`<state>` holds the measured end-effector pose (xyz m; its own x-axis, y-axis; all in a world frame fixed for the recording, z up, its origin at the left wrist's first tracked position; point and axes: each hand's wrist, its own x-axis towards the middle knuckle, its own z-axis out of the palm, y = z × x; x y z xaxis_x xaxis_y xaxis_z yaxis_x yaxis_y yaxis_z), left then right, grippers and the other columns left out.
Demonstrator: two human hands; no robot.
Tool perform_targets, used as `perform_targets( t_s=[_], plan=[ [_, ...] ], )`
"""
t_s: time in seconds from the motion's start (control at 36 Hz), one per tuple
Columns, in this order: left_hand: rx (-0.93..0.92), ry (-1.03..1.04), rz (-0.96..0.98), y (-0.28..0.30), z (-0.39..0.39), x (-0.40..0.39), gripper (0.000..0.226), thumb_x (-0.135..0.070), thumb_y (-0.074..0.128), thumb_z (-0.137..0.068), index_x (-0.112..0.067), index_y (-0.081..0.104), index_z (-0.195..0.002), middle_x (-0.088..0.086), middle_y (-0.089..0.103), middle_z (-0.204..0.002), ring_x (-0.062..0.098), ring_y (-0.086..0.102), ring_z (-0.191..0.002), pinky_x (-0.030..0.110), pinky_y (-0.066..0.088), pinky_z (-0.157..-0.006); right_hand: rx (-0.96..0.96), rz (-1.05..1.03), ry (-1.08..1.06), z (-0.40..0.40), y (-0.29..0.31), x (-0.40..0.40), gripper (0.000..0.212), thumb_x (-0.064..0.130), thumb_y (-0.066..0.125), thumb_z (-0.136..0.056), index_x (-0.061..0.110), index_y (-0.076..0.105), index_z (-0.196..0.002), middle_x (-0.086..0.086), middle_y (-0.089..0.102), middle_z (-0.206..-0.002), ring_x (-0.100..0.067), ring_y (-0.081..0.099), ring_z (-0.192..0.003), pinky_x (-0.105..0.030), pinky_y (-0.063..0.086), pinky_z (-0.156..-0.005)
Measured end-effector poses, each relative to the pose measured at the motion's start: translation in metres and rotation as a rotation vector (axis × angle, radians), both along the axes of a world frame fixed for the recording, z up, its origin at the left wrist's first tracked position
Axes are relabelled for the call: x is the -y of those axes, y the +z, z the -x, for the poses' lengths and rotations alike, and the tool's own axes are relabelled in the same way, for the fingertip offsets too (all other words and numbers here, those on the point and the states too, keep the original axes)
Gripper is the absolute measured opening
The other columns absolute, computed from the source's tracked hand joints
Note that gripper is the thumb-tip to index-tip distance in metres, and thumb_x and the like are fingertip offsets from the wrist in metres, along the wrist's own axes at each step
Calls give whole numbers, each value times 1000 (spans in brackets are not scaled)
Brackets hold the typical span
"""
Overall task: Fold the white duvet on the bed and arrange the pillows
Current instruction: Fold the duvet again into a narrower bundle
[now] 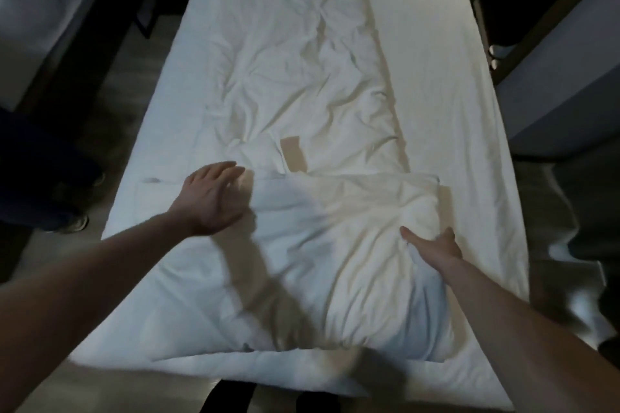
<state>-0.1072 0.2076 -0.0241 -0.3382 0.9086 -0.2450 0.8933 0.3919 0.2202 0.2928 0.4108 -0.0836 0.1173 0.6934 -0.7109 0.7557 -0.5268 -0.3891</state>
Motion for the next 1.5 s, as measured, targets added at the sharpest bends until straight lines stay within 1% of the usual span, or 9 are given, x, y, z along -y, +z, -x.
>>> perform_targets(
  t_s=[0.11,0.19,0.39,0.53,0.72,0.94,1.08,1.25,1.5],
  plan=[
    [25,-1,455,9,18,-44,67,-71,60,-74,-27,52,-124,0,60,-125,26,54,-118,36,39,-95,-160,-82,-93,-1,-3,0,67,37,83,-75,6,59,-130,-10,64,-127,-29,62,-112,-41,48,-102],
    [216,-226,303,20,16,-49,29,-43,69,-81,-24,61,-101,-5,67,-95,24,64,-97,26,40,-74,-288,-131,-152,1,7,2,43,15,77,-82,6,65,-121,-10,69,-115,-26,65,-101,-38,49,-98],
    [233,-572,-116,72,1,-36,34,-52,66,-81,-23,56,-98,-4,65,-91,22,62,-83,31,43,-63,-77,-542,242,46,47,4,113,27,87,-66,15,18,-155,-13,26,-156,-30,28,-142,-41,25,-117],
    [233,-728,-261,80,-37,-16,31,-48,62,-87,-20,50,-93,-1,56,-89,26,57,-78,32,39,-60,-360,-435,961,152,96,48,86,25,68,-54,31,51,-138,5,56,-135,-12,43,-133,-33,20,-119],
    [595,-210,139,79,21,-7,56,-78,53,-76,-32,63,-107,-14,63,-99,7,60,-90,31,49,-84,-286,-333,909,171,104,77,12,12,63,-59,17,53,-60,7,53,-53,-1,52,-53,-17,34,-47],
    [417,210,269,-3,86,-89,96,-62,73,-75,-23,30,-152,6,37,-154,28,38,-140,36,31,-114,-334,-478,952,181,96,68,16,21,53,-57,24,38,-56,5,46,-55,-8,50,-57,-19,31,-52],
    [209,-54,328,-18,71,-97,65,-28,64,-84,-29,42,-145,-2,58,-136,23,50,-127,34,33,-104,-307,-531,922,180,92,61,24,19,52,-60,29,32,-53,9,43,-53,-7,47,-55,-20,32,-53],
    [141,-175,162,30,87,-56,29,-41,50,-75,-21,70,-82,6,73,-91,30,67,-91,29,42,-72,-322,-620,874,184,100,54,7,15,53,-62,21,52,-60,6,54,-62,-18,54,-65,-29,35,-60],
    [228,173,760,9,107,22,44,-44,48,-96,-6,68,-106,14,68,-114,29,63,-104,32,48,-84,-262,-636,927,233,111,57,19,17,47,-59,32,37,-54,10,45,-59,-27,57,-73,-32,32,-69]
  ],
)
